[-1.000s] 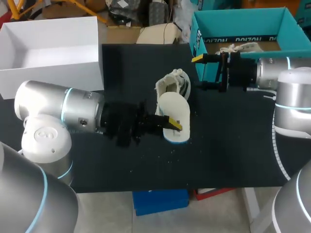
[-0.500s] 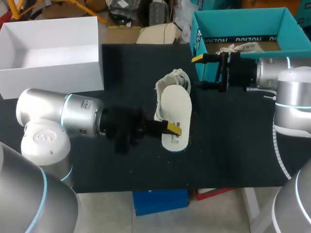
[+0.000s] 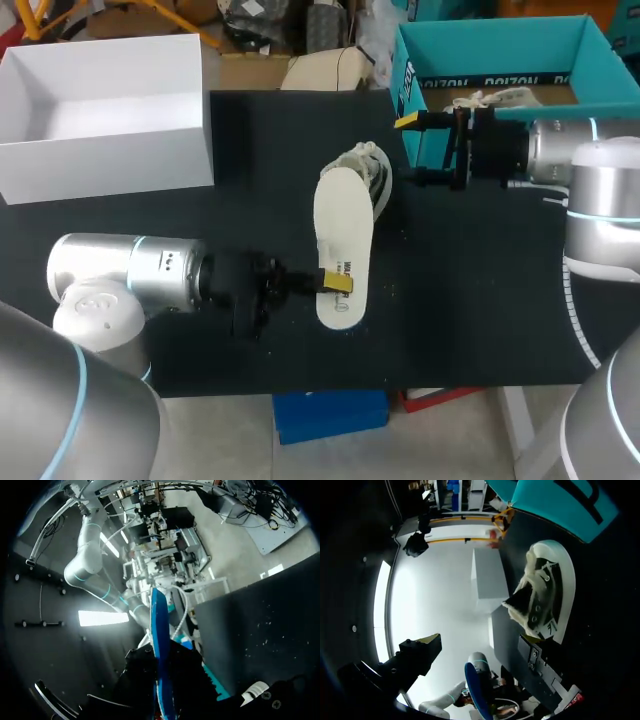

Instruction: Take the shoe out of the shoebox, open the shoe tongue, remove and reinsert the insole, then place the shoe into the shoebox

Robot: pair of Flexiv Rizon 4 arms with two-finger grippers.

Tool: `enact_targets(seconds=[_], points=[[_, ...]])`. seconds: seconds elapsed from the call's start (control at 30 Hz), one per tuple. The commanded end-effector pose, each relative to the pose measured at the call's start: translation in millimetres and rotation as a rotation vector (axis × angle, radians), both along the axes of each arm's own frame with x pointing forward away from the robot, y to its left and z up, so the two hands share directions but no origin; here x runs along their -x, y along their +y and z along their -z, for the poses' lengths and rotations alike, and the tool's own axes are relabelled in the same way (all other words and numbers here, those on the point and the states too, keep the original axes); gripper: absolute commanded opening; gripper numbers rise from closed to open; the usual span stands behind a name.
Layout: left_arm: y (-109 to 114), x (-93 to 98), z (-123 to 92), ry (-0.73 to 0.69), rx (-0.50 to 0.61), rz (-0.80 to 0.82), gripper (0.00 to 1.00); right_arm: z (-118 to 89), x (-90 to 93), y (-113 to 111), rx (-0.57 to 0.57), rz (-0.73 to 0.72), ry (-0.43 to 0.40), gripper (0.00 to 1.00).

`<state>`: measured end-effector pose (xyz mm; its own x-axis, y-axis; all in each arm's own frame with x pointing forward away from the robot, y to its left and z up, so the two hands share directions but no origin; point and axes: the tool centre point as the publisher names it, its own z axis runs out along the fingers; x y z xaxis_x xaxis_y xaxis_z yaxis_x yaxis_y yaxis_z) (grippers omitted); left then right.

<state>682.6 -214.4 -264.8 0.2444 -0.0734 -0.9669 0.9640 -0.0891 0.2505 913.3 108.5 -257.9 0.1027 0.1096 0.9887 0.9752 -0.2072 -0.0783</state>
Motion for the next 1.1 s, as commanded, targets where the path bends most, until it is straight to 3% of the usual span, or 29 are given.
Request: enact_targets(seconds=[0.03,0.33,0.63,1.1], points=[[-1,-29.1,10,0.013,-0.02,0.022,0.0,1,-0.1,1,0.001,0.003,0.0,1.0],[10,-86.4,17,0.016,-0.072,0.008,0.0,1,-0.1,1,0.001,0.003,0.0,1.0],[2,-131.9,21,0.013,-0.091,0.037,0.0,1,-0.1,1,0.001,0.003,0.0,1.0],[-5,-143.7,22,0.01,-0.075,0.06,0.0,1,-0.1,1,0.001,0.003,0.0,1.0]])
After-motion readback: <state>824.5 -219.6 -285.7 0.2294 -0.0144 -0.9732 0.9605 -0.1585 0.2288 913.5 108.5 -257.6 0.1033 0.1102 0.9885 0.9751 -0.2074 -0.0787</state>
